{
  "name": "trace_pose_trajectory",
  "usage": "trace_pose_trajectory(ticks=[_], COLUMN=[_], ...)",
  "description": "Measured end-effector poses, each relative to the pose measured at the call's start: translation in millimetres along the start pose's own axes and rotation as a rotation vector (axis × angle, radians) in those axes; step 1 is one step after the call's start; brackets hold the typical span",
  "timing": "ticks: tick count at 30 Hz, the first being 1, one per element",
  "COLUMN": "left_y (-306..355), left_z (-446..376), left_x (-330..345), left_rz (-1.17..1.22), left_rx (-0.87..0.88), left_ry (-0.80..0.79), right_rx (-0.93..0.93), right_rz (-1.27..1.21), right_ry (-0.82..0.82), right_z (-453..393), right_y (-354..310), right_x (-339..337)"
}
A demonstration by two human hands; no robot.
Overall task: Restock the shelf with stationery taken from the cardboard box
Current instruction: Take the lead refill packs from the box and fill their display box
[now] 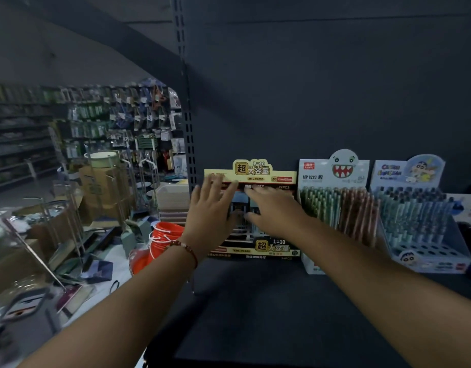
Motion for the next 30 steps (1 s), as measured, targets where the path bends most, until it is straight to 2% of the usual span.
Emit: trace_pose_trajectory(ticks=[3, 7, 11, 18, 23, 27, 30], left_y=[-0.1, 1.7, 0.7, -11.2, -34.0, -31.4, -33.2], left_z=[1.6, 5.2, -0.5, 5.7, 21.0, 33.0, 38.1], left_x=[8.3, 2.0, -3.4, 2.4, 5.2, 15.6, 15.4], left_rz=[-0.016, -0.008, 0.072, 0.156, 0.345, 0.587, 0.621], left_rx=[0.047, 0.058, 0.000, -0.033, -0.165, -0.278, -0.363], left_ry=[-0.037, 0.042, 0.115, 0.127, 0.191, 0.213, 0.239], right_rx=[0.014, 0.004, 0.036, -0.020, 0.005, 0.033, -0.007], right_rz=[-0.009, -0.014, -0.055, -0.036, -0.098, -0.167, -0.170], right_ry=[0.022, 0.095, 0.119, 0.165, 0.181, 0.214, 0.229], right_z=[-2.7, 0.1, -2.4, -7.7, -10.6, -13.6, -10.0], right_y=[4.0, 9.4, 8.7, -9.5, -4.0, -7.3, -20.0], right_x=[3.2, -1.9, -4.5, -1.3, -1.2, -5.3, -3.3])
Point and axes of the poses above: each hand's wrist, its own z-axis away from the middle knuckle, its own x-axis out of the palm, y = z × x, the point moved 9 cm from there along -z, towards the middle knuckle, and after that the axes turned 13 degrees about x, right-handed, at the moved point
